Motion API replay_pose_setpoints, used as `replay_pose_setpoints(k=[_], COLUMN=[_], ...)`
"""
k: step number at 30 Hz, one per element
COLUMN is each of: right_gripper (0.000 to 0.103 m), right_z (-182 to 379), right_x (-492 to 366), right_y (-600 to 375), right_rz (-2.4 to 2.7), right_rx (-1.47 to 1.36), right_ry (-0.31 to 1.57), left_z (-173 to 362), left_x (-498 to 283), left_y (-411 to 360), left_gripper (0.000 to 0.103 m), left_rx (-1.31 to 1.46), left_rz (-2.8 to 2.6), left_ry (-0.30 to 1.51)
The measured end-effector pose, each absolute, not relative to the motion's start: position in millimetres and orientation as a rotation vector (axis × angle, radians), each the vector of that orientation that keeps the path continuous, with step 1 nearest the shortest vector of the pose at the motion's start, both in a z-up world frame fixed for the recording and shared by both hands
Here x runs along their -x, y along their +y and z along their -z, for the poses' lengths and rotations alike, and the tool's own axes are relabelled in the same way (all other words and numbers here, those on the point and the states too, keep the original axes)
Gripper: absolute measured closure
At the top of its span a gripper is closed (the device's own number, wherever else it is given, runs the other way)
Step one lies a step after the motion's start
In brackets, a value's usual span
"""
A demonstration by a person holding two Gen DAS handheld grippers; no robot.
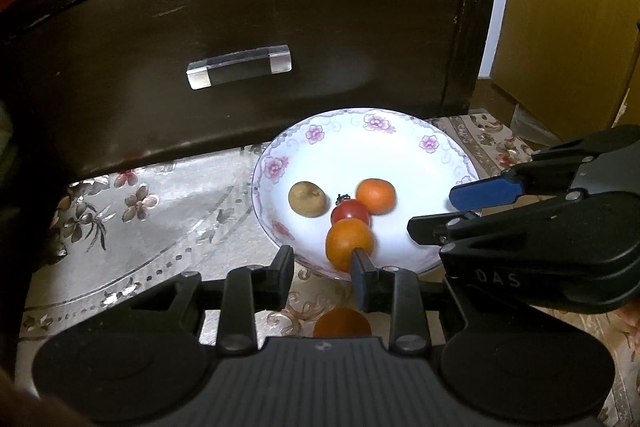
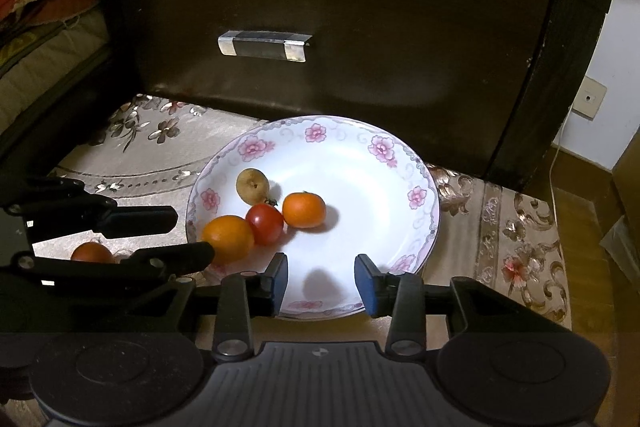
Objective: Organize fruits
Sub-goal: 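Lower both mandarins into the white bowl and open both tools, then move both tools back toward the remaining tomatoes and mandarin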
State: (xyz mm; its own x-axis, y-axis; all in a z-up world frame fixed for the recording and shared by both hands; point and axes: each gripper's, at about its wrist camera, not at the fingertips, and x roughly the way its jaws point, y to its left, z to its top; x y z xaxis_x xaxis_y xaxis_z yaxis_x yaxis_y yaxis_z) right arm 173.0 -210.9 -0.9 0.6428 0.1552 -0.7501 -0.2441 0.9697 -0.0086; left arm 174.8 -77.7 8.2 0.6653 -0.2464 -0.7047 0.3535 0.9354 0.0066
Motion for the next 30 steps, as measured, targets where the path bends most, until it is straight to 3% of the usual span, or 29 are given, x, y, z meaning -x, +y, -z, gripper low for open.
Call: replay_pose_setpoints(k=[30], right_gripper=[0.068], right_z=[-9], right_x=[-154], right_y=[-190], right_rz=[-0.287], right_rx=[0.111], right_ry=[0.848], left_z=[-18], left_x=[-147], left_y=[-62], left_gripper=[0.066], left_rx=[-0.198], left_rz=[0.295], left_ry=[0.771])
